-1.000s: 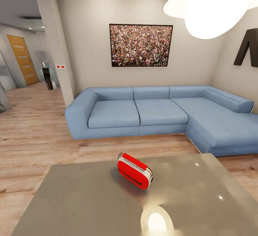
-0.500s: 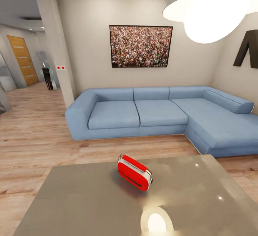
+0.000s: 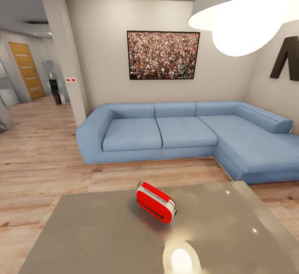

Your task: Turn on the radio receiver that's on the table in the living room.

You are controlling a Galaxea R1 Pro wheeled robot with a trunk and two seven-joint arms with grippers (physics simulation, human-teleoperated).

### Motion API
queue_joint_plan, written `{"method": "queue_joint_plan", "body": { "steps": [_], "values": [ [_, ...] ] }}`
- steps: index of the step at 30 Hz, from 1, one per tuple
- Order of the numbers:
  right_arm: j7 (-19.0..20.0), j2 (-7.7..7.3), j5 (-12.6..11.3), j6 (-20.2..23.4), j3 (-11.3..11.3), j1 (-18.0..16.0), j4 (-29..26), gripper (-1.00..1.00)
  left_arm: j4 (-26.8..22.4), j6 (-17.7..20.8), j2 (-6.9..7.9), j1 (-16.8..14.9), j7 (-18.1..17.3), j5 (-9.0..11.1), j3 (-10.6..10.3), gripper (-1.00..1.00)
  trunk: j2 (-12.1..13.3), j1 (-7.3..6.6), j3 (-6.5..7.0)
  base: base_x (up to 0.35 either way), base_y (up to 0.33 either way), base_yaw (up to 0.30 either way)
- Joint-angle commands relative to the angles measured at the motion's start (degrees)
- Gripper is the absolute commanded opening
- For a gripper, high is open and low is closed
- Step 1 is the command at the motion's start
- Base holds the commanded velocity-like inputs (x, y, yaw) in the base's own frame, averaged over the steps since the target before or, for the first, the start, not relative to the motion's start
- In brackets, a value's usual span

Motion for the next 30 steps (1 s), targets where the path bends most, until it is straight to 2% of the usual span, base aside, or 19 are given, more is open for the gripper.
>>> {"method": "queue_joint_plan", "body": {
  "steps": [1, 30],
  "values": [
    [0.0, 0.0, 0.0, 0.0, 0.0, 0.0, 0.0, 1.0, 0.0, 0.0, 0.0, 0.0, 0.0, 0.0, 0.0, 1.0, 0.42, -0.23, 0.19, 0.0, 0.0, 0.0],
    [-0.07, -0.01, -0.01, 0.0, 0.0, 0.01, 0.0, 1.0, -0.26, 0.0, 0.01, 0.0, 0.08, 0.07, -0.03, 1.0, 12.05, -6.6, 5.39, 0.0, 0.0, 0.0]
  ]
}}
